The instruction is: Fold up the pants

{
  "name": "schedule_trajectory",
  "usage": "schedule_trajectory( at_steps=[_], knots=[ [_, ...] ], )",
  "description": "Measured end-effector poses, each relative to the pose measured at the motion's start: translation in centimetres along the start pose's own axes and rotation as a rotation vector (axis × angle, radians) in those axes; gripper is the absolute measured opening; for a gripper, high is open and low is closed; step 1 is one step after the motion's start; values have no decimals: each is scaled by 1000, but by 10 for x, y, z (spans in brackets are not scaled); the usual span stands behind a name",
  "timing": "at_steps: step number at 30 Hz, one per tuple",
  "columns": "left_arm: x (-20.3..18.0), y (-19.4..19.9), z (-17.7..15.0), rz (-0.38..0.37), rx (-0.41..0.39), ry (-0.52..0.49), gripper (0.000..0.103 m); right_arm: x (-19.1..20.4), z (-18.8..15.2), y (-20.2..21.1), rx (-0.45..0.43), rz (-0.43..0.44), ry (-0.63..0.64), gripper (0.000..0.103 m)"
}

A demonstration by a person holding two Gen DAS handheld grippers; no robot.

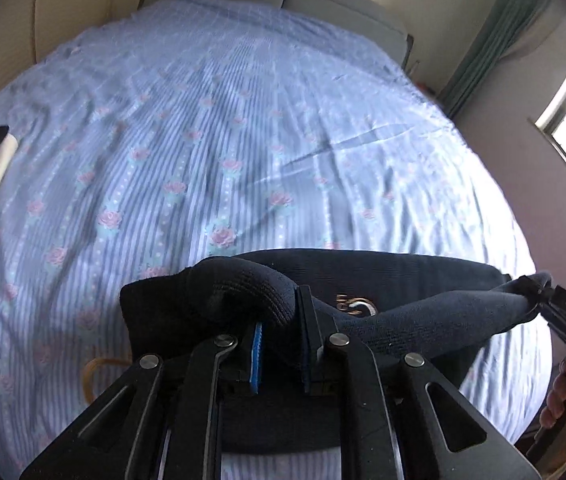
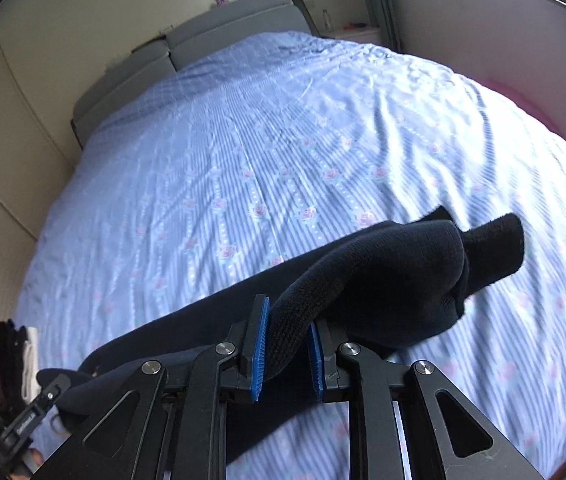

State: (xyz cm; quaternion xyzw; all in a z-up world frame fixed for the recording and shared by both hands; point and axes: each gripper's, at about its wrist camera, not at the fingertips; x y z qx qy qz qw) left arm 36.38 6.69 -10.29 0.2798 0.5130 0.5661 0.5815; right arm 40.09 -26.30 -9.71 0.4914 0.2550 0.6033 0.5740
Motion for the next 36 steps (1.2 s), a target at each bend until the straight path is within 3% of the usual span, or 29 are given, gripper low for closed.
schedule_trajectory(
  at_steps=[2, 5, 6, 7, 9, 10, 11, 13, 17, 20, 23, 29, 32, 36],
  knots=[
    [4, -9, 3, -12, 21, 6, 20, 2, 6, -12, 5, -19, -10, 23],
    [2, -7, 7, -23, 37, -11, 25, 0, 12, -19, 4, -37, -27, 42],
    [1, -4, 8, -38, 45, -12, 32, 1, 12, -17, -4, -51, -26, 51],
    [2, 1, 10, -59, 42, -9, 49, 2, 12, -13, -19, -61, -17, 61],
    [1, 20, 8, -89, -41, -6, 79, 4, 8, -1, -64, -61, -5, 70],
    [-2, 34, 5, -83, -105, -14, 90, 6, 3, 8, -91, -57, 3, 72],
    [-6, 47, 2, -59, -162, -27, 93, 9, -2, 20, -122, -49, 19, 72],
    [-18, 65, -1, -25, -223, -102, 94, 13, -9, 39, -164, -30, 55, 72],
    [-37, 79, -9, 26, -238, -309, 94, 13, -39, 70, -230, 2, 118, 75],
    [-42, 79, -29, 67, -234, -435, 91, 13, -69, 70, -209, 25, 199, 75],
    [-37, 68, -53, 118, -214, -496, 88, 16, -98, 56, -149, 58, 290, 75],
    [-5, 38, -73, 136, -133, -441, 80, 38, -142, 10, -10, 109, 451, 74],
    [10, 24, -64, 117, -100, -364, 78, 50, -147, -9, 19, 113, 499, 74],
    [23, 2, -55, 155, -65, -311, 76, 58, -142, -25, 61, 165, 491, 74]
  ],
)
Point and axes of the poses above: each gripper's, at about its wrist camera, not at the fingertips, and y roughly against the way its jaws point, x to its left, z to its top, and after that the axes turned 13 degrees about x, right-handed
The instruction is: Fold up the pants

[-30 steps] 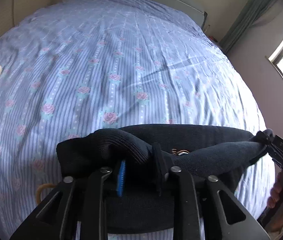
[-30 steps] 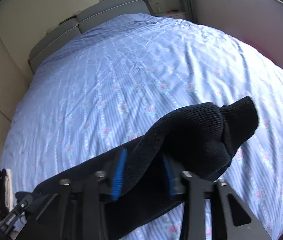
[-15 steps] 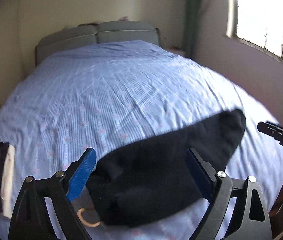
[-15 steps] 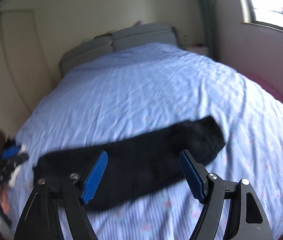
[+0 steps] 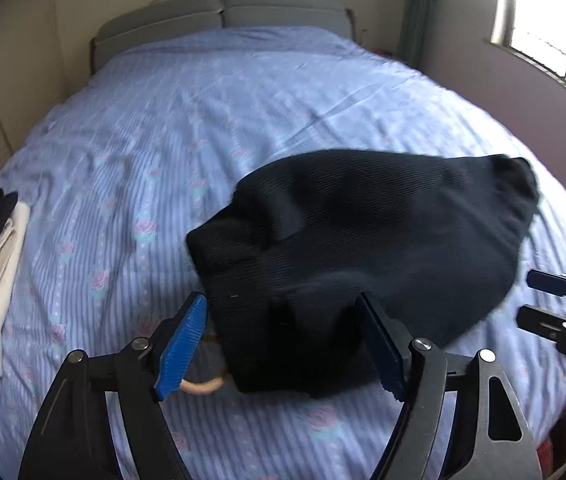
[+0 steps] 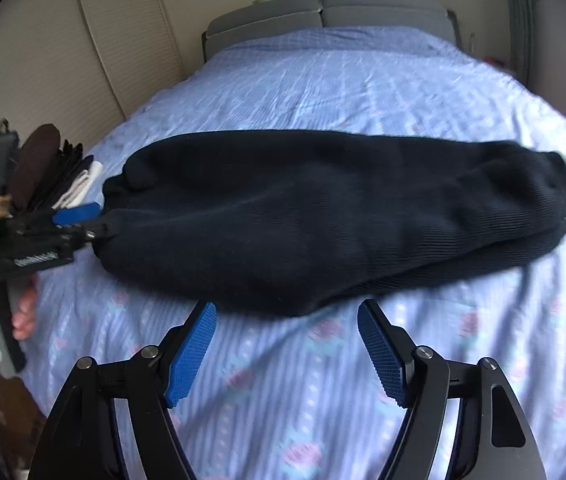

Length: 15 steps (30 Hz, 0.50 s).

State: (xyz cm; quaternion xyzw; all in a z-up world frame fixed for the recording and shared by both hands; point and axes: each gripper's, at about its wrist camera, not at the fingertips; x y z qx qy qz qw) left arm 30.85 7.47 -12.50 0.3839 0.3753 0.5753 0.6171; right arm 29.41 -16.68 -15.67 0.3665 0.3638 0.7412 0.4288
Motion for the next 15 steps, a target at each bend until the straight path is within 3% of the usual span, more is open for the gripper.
schedule_trajectory(
  at_steps=[9, 15],
  knots=[
    [18, -32, 0, -51, 60, 78, 81, -7, 20, -30, 108, 68, -27, 73],
    [24, -36, 8, -42, 55, 86, 83, 5, 38, -11, 4, 92, 31, 73]
  ],
)
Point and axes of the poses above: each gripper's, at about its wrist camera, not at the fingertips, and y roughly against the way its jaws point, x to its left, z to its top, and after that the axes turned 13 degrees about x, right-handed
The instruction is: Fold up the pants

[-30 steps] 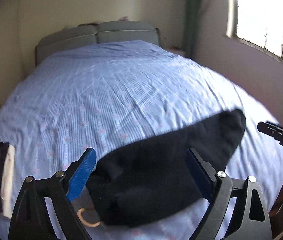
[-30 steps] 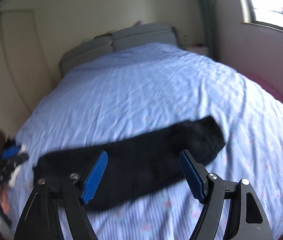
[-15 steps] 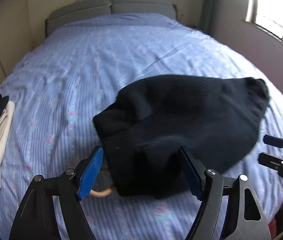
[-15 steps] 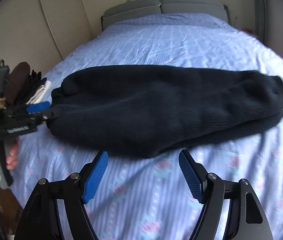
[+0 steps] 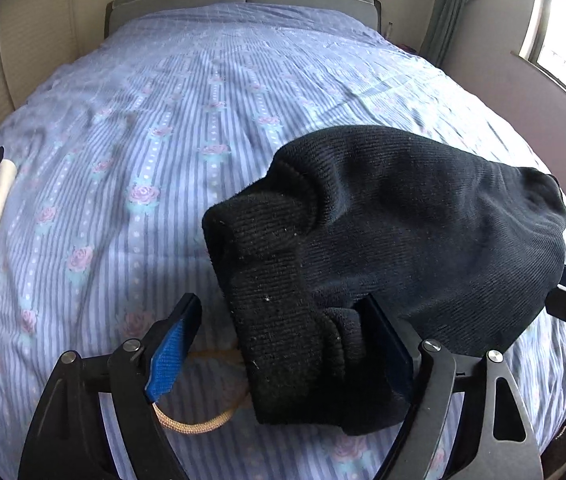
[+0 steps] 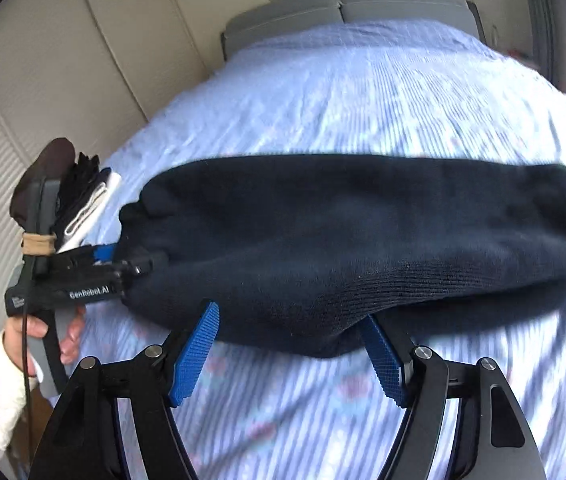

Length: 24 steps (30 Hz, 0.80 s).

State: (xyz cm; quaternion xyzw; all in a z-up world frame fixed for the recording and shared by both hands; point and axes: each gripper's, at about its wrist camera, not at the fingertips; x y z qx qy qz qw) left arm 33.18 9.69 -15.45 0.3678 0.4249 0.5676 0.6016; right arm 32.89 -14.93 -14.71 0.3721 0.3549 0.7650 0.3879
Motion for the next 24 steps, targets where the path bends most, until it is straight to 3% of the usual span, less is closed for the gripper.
schedule_trajectory(
  at_steps=[4, 8, 11, 16, 20, 24],
  knots=[
    [0, -2, 1, -1, 9, -3, 84, -11, 4, -24, 61, 31, -16, 74],
    [-2, -3, 2, 1, 8, -5, 85, -13, 7, -30, 56, 22, 19, 74],
    [-1, -4, 4, -3, 17, 5, 85, -15, 14, -34, 67, 46, -33, 73],
    [-5, -1, 2, 23, 20, -12, 84, -6, -2, -19, 98, -2, -21, 38],
    [-13, 5, -4, 81, 13, -32, 84, -6, -21, 3, 67, 53, -71, 33],
    [-16, 5, -3, 103, 29, -26, 84, -8, -23, -16, 87, -12, -69, 36]
  ],
)
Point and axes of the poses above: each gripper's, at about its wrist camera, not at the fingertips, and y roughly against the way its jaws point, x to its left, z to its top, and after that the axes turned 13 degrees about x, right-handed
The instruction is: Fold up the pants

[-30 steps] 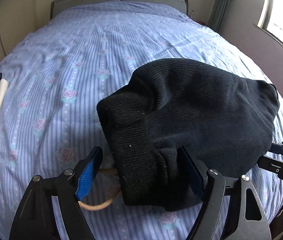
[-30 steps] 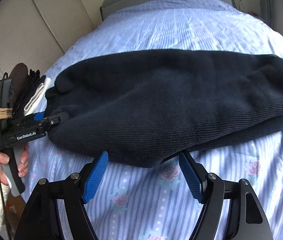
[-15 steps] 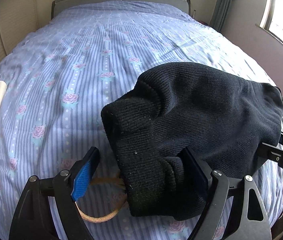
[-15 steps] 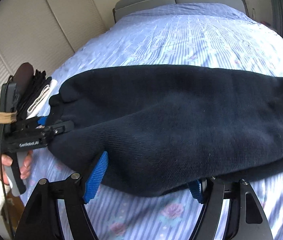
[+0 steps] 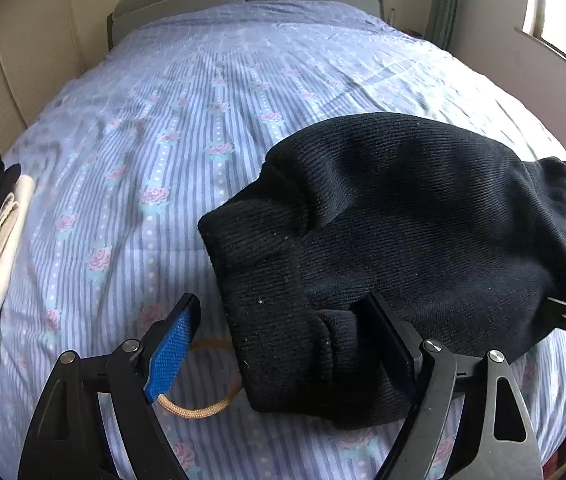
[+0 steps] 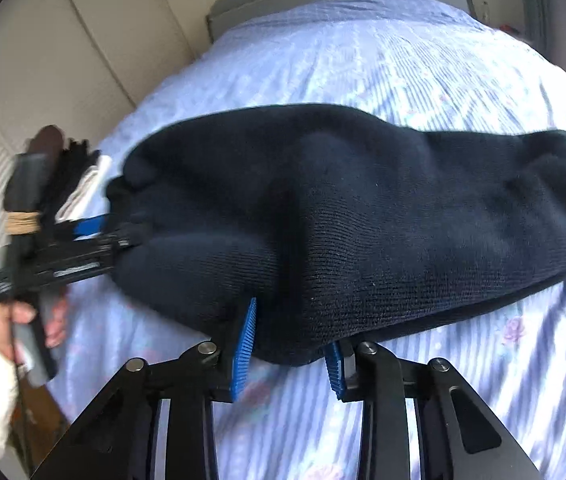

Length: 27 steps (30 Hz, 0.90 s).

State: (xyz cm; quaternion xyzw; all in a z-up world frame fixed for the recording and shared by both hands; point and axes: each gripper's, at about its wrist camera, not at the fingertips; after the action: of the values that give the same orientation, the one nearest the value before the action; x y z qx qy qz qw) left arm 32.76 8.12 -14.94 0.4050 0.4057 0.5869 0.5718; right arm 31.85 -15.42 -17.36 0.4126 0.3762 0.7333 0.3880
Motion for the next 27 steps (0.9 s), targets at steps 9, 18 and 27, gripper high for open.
schedule_trajectory(
  at_steps=[9, 18, 27],
  knots=[
    [-23, 63, -20, 87, -173, -68, 79, -7, -35, 78, -230, -214, -81, 68],
    [-101, 76, -8, 26, -234, -191, 80, -142, -25, 131, -376, -259, -450, 70],
    [-131, 47, 12, 19, -191, -204, 79, -202, 19, 88, -305, -233, -536, 70]
  ],
)
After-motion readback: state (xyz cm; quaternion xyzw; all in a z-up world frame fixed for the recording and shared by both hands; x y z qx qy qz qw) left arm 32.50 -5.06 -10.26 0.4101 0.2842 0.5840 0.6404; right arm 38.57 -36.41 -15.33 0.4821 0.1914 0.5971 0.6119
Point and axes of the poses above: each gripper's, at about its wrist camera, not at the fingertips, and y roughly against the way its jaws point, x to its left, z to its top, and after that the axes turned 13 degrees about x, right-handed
